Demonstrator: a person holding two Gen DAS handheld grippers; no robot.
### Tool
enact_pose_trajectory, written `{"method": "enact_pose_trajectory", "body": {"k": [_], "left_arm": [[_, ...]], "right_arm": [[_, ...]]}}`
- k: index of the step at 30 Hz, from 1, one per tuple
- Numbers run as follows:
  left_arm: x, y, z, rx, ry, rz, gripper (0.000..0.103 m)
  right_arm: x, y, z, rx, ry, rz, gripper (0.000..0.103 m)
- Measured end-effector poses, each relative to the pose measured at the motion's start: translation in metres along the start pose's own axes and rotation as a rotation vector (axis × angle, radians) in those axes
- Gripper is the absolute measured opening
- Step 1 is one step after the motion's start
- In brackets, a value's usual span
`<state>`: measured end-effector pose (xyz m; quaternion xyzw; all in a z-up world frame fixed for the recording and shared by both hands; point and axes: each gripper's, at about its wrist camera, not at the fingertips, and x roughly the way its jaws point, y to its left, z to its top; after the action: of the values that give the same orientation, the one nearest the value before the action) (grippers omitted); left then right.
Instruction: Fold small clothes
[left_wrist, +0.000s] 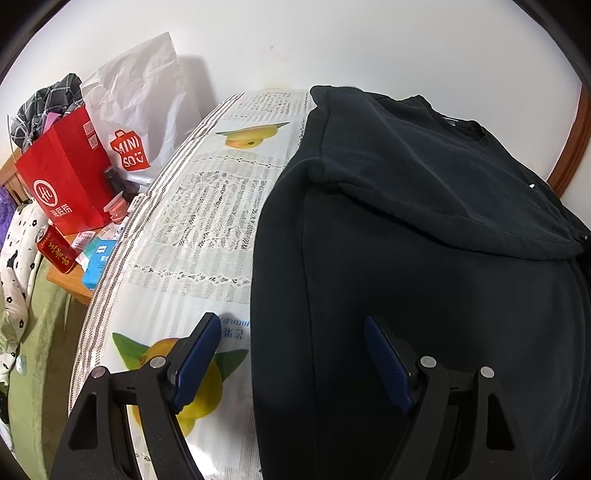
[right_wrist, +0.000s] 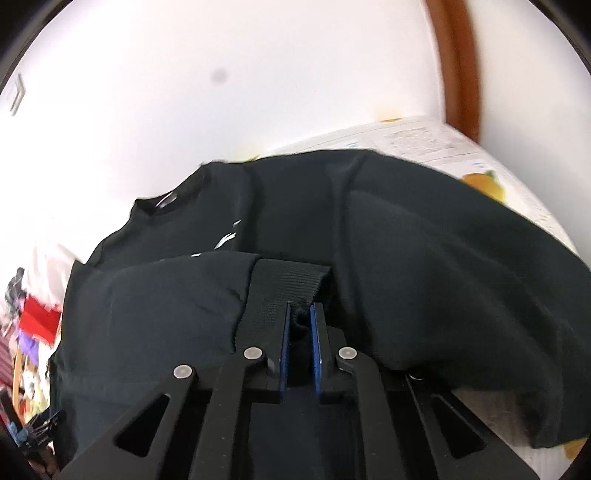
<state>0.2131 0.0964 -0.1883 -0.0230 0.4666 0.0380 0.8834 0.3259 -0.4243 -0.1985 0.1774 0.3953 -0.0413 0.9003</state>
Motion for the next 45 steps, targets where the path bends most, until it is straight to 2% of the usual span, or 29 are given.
{"method": "enact_pose_trajectory", "body": {"k": [2, 5, 9, 11, 15, 18, 22, 26, 29, 31, 34, 40, 45], "left_arm": [[-0.001, 0.0, -0.001, 0.004, 0.001, 0.002, 0.079], [-0.003, 0.0, -0.002, -0.001, 0.003, 0.002, 0.079], [-0.008, 0.003, -0.007, -0.011, 0.008, -0.001, 0.078], [-0.011, 0.005, -0.01, -0.017, 0.013, -0.008, 0.078], [-0.02, 0.006, -0.016, -0.02, 0.012, -0.018, 0.078], [-0.031, 0.007, -0.021, -0.02, 0.002, -0.024, 0.078], [-0.047, 0.003, -0.026, -0.019, -0.007, -0.044, 0.076], [-0.062, -0.006, -0.029, -0.004, -0.039, -0.048, 0.076], [-0.068, -0.015, -0.031, 0.0, -0.051, -0.068, 0.076], [-0.067, -0.023, -0.03, 0.006, -0.042, -0.08, 0.076], [-0.065, -0.037, -0.029, 0.033, -0.032, -0.105, 0.076], [-0.058, -0.058, -0.022, 0.065, -0.015, -0.122, 0.078], [-0.048, -0.063, -0.012, 0.048, 0.01, -0.107, 0.078]], "right_arm": [[0.003, -0.003, -0.004, 0.027, 0.025, 0.014, 0.011], [0.004, -0.003, -0.007, 0.04, 0.091, -0.016, 0.014], [-0.012, 0.006, -0.016, -0.03, 0.107, -0.048, 0.02], [-0.023, 0.013, -0.025, -0.096, 0.109, -0.076, 0.033], [-0.053, 0.02, -0.053, -0.206, 0.101, -0.131, 0.039], [-0.078, 0.015, -0.071, -0.225, 0.086, -0.163, 0.043], [-0.109, -0.002, -0.086, -0.204, 0.065, -0.197, 0.057], [-0.14, -0.033, -0.096, -0.14, 0.021, -0.267, 0.063], [-0.165, -0.07, -0.101, -0.063, -0.031, -0.35, 0.063], [-0.178, -0.09, -0.103, -0.043, -0.041, -0.359, 0.063], [-0.192, -0.123, -0.109, -0.018, -0.047, -0.418, 0.063], [-0.182, -0.176, -0.12, 0.014, 0.025, -0.442, 0.067], [-0.158, -0.193, -0.111, -0.014, 0.049, -0.478, 0.068]]}}
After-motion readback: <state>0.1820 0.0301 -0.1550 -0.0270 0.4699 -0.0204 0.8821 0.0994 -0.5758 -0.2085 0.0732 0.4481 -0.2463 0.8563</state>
